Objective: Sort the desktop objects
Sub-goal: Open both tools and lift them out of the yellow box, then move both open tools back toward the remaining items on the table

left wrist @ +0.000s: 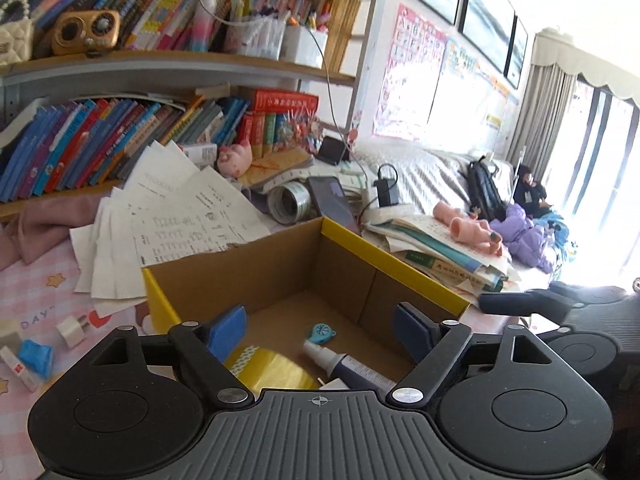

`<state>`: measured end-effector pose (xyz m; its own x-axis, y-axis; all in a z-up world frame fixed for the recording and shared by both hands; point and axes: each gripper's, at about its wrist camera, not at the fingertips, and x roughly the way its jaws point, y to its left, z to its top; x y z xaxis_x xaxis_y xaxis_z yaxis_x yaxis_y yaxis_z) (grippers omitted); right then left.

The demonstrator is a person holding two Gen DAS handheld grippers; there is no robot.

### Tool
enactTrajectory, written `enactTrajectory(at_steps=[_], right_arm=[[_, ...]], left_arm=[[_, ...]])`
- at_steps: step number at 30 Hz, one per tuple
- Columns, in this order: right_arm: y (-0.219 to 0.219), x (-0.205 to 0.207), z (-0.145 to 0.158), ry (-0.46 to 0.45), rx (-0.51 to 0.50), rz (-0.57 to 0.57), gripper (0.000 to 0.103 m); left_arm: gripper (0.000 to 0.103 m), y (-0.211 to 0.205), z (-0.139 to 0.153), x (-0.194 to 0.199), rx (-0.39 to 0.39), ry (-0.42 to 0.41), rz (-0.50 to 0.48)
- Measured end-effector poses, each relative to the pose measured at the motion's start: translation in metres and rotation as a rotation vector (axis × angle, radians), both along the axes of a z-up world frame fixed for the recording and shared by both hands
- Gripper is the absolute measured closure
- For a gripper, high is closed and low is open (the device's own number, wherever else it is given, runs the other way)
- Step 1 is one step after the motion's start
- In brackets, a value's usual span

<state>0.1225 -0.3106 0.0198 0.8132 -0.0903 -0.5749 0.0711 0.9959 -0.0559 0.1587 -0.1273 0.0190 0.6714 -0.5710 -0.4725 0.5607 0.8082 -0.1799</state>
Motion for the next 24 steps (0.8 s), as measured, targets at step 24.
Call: enactTrajectory(at_steps=[24], right_arm=[[0.103,-0.093,-0.013,-0.047,0.016,-0.143,0.016]], left_arm=[[0.013,0.112,-0.004,-0.07,0.01,0.013,0.033]])
